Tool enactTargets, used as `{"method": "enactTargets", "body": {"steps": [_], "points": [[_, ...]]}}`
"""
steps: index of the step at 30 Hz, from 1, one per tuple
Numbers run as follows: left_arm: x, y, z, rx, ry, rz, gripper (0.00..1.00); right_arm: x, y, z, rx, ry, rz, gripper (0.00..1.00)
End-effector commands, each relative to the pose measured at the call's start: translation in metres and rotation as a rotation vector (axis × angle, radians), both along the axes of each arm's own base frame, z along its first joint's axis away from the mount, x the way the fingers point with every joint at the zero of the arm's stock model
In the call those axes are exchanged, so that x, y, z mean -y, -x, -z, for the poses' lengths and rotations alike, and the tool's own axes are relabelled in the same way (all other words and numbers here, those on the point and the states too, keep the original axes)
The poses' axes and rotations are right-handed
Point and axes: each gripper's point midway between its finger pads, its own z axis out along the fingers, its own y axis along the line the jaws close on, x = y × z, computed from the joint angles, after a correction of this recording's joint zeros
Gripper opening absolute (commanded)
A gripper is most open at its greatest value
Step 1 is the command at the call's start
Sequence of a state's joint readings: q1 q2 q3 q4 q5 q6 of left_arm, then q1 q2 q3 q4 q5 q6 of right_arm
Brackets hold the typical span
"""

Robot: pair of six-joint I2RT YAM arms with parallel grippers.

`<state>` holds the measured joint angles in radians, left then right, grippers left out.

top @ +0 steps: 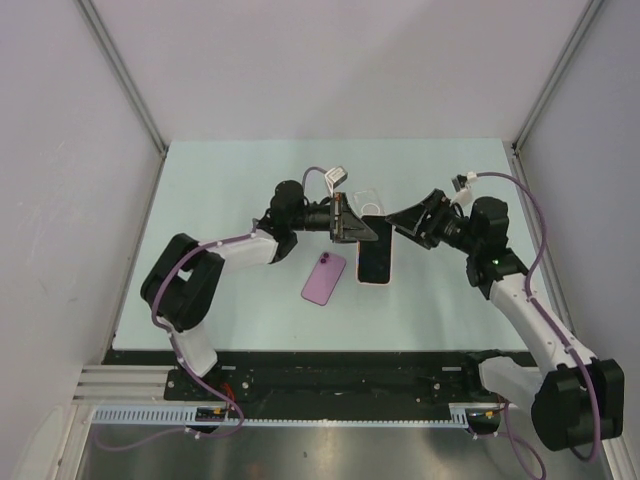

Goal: Take the phone out of the phone case
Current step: Remove the phone case from the phone.

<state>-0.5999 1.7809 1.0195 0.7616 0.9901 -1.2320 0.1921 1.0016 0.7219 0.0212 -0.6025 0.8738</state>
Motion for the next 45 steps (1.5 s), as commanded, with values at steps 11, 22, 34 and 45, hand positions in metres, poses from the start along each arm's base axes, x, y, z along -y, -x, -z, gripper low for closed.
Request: {"method": "enactTargets", "body": {"steps": [11, 22, 34, 45], "points": [[-0.004, 0.014, -0.064, 0.14, 0.095, 0.042, 0.0, -0.019, -0.008, -0.054, 0.109, -0.242, -0.098, 0.0], [-0.006, 0.021, -0.081, 0.258, 0.096, 0.043, 0.0, -0.029, 0.019, -0.117, 0.045, -0.903, -0.247, 0.0], [-0.007, 0.034, -0.129, 0.441, 0.148, 0.063, 0.0, -0.047, 0.031, -0.147, -0.007, -1.104, -0.314, 0.0], [-0.006, 0.049, -0.183, 0.554, 0.195, 0.099, 0.0, -0.06, 0.039, -0.16, 0.008, -1.078, -0.33, 0.0]]}}
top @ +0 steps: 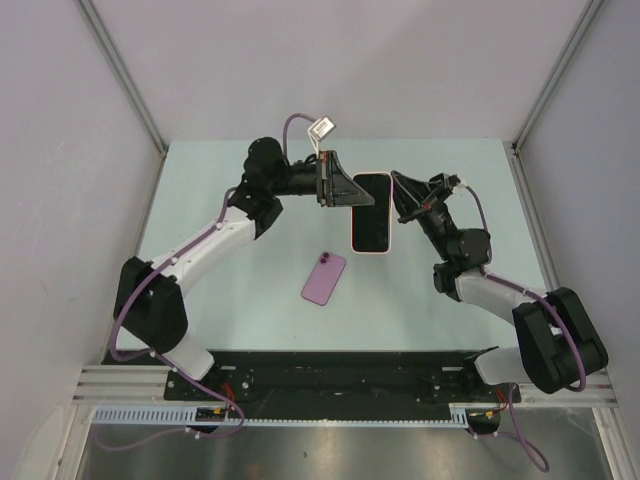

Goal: Take the phone out of the phone case
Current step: Remove the phone case from the phone.

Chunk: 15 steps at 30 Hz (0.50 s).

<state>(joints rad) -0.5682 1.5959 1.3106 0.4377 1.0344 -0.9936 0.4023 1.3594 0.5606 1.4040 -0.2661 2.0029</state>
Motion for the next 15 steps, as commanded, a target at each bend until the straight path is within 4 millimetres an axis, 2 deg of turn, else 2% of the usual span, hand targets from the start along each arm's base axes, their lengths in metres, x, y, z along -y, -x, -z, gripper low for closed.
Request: {"method": "enactTargets", "body": {"steps": [1, 5, 9, 10, 12, 13, 14, 15], "points": [[0.011, 0.047, -0.051, 0.189, 0.089, 0.106, 0.0, -0.031, 0.052, -0.024, 0.16, 0.028, -0.185, 0.0], [0.009, 0.052, -0.057, 0.195, 0.097, 0.111, 0.0, -0.038, 0.05, -0.015, 0.148, 0.11, -0.166, 0.0], [0.005, 0.057, -0.065, 0.207, 0.111, 0.117, 0.0, -0.036, 0.048, -0.007, 0.156, 0.225, -0.109, 0.0], [0.005, 0.059, -0.066, 0.199, 0.112, 0.121, 0.0, -0.032, 0.046, -0.005, 0.162, 0.268, -0.082, 0.0], [0.002, 0.062, -0.069, 0.208, 0.123, 0.125, 0.0, -0.023, 0.039, 0.013, 0.131, 0.419, -0.002, 0.0], [0.001, 0.063, -0.069, 0.199, 0.121, 0.126, 0.0, -0.008, 0.031, 0.021, 0.108, 0.477, 0.057, 0.0], [0.0, 0.063, -0.069, 0.197, 0.121, 0.122, 0.0, -0.001, 0.023, 0.048, -0.001, 0.562, 0.067, 0.0], [-0.002, 0.064, -0.071, 0.195, 0.123, 0.12, 0.0, 0.011, 0.032, 0.043, 0.059, 0.624, 0.127, 0.0]]}}
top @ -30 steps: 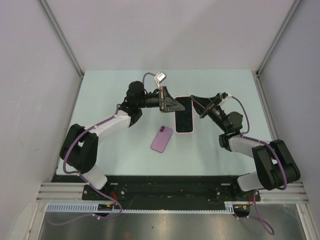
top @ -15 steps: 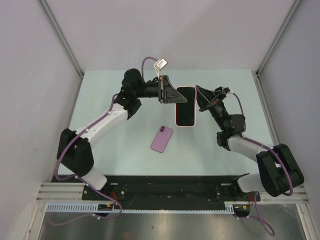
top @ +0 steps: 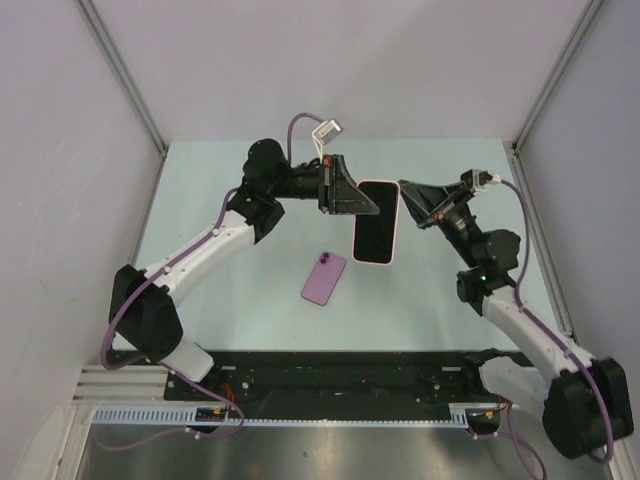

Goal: Take the phone out of the phone case
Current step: Remove the phone case from the phone.

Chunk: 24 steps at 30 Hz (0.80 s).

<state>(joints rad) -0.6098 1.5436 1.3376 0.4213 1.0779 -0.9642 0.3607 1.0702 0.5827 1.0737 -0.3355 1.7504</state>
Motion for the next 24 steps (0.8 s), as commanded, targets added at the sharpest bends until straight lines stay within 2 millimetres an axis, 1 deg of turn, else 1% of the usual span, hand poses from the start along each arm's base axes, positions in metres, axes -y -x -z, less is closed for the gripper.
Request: {"method": "enactTargets", "body": {"steps": [1, 2, 3, 4, 5, 6, 7, 8, 9, 11, 12, 13, 14, 15, 16, 17, 19, 20, 24], "points": [[-0.004, 0.028, -0.043, 0.093, 0.09, 0.029, 0.0, 0.006, 0.003, 0.078, -0.104, 0.45, 0.057, 0.11], [-0.005, 0.027, -0.042, 0.087, 0.09, 0.023, 0.0, 0.02, -0.001, 0.092, -0.165, 0.49, 0.086, 0.18], [-0.005, 0.025, -0.041, 0.075, 0.086, 0.011, 0.0, 0.028, 0.004, 0.092, -0.149, 0.511, 0.1, 0.25], [-0.005, 0.022, -0.039, 0.053, 0.084, -0.005, 0.0, 0.027, 0.013, 0.095, -0.134, 0.529, 0.052, 0.4], [-0.005, 0.017, -0.038, 0.035, 0.086, -0.025, 0.01, 0.031, 0.015, 0.095, -0.126, 0.536, 0.05, 0.47], [-0.006, 0.013, -0.037, 0.017, 0.092, -0.052, 0.0, 0.03, 0.022, 0.092, -0.085, 0.553, 0.037, 0.53], [-0.005, -0.001, -0.032, -0.048, 0.093, -0.125, 0.0, 0.027, 0.031, 0.092, -0.058, 0.567, 0.004, 0.61], [-0.006, -0.011, -0.027, -0.098, 0.089, -0.173, 0.0, 0.024, 0.037, 0.09, -0.032, 0.576, -0.01, 0.65], [-0.012, -0.019, -0.018, -0.174, 0.102, -0.213, 0.0, 0.024, 0.041, 0.091, -0.018, 0.589, -0.014, 0.68], [-0.02, -0.036, -0.017, -0.25, 0.161, -0.285, 0.0, 0.027, 0.048, 0.096, -0.018, 0.626, 0.01, 0.74], [-0.027, -0.042, -0.017, -0.299, 0.212, -0.296, 0.0, 0.027, 0.051, 0.098, -0.018, 0.635, 0.009, 0.76], [-0.028, -0.048, -0.012, -0.331, 0.225, -0.305, 0.0, 0.027, 0.055, 0.099, -0.013, 0.644, 0.003, 0.8], [-0.029, -0.053, -0.011, -0.356, 0.239, -0.315, 0.0, 0.026, 0.057, 0.099, -0.01, 0.648, -0.002, 0.81], [-0.03, -0.053, -0.014, -0.347, 0.263, -0.305, 0.0, 0.024, 0.06, 0.1, -0.009, 0.652, -0.014, 0.82], [-0.028, -0.057, -0.008, -0.382, 0.26, -0.303, 0.0, 0.025, 0.059, 0.1, -0.013, 0.651, -0.003, 0.82], [-0.028, -0.056, -0.011, -0.378, 0.277, -0.301, 0.01, 0.025, 0.061, 0.097, -0.004, 0.644, 0.003, 0.82], [-0.028, -0.06, -0.005, -0.404, 0.277, -0.31, 0.0, 0.023, 0.064, 0.088, 0.027, 0.628, 0.007, 0.81], [-0.029, -0.061, -0.004, -0.409, 0.279, -0.315, 0.0, 0.021, 0.064, 0.088, 0.023, 0.621, 0.002, 0.81], [-0.03, -0.068, -0.001, -0.436, 0.285, -0.334, 0.0, 0.006, 0.063, 0.092, 0.011, 0.624, 0.017, 0.77]]}}
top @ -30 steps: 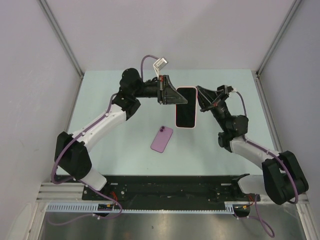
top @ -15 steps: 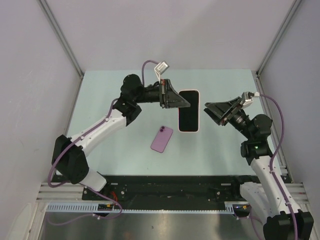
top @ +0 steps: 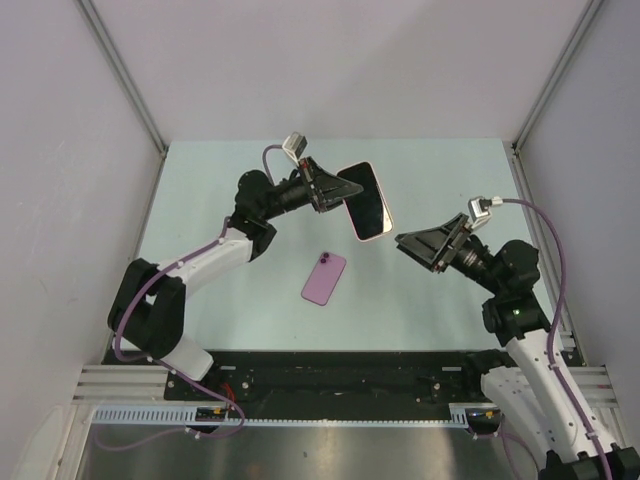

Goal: Take the phone out of the phone case
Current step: Remove the phone case from the phone.

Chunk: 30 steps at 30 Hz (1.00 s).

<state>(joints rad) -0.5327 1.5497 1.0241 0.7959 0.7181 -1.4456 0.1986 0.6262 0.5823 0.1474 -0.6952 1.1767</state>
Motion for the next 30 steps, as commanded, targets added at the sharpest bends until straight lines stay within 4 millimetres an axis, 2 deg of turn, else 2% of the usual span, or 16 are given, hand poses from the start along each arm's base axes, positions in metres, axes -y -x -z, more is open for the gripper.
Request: {"method": "enactTargets", "body": {"steps": [1, 3, 8, 11, 20, 25, 27, 30], "points": [[-0.009, 0.003, -0.041, 0.06, 0.132, -0.023, 0.0, -0.016, 0.001, -0.007, 0.051, -0.01, 0.013, 0.75], [-0.01, 0.002, -0.04, 0.049, 0.14, -0.028, 0.0, -0.025, -0.006, -0.004, 0.033, -0.025, 0.004, 0.73], [-0.011, 0.003, -0.036, 0.037, 0.129, -0.032, 0.0, -0.038, -0.016, -0.023, 0.092, -0.103, -0.008, 0.59], [-0.014, 0.002, -0.035, 0.041, 0.117, -0.039, 0.0, -0.037, -0.02, -0.028, 0.104, -0.125, 0.008, 0.52], [-0.019, -0.001, -0.03, 0.03, 0.114, -0.044, 0.0, -0.031, -0.033, -0.036, 0.112, -0.168, 0.042, 0.45], [-0.023, -0.003, -0.03, 0.025, 0.117, -0.054, 0.0, -0.044, -0.031, -0.035, 0.108, -0.191, -0.025, 0.29], [-0.026, -0.005, -0.031, 0.031, 0.113, -0.067, 0.0, -0.047, -0.029, -0.036, 0.107, -0.201, -0.039, 0.27], [-0.03, -0.008, -0.032, 0.036, 0.103, -0.085, 0.0, -0.049, -0.029, -0.035, 0.103, -0.199, -0.041, 0.28]]}}
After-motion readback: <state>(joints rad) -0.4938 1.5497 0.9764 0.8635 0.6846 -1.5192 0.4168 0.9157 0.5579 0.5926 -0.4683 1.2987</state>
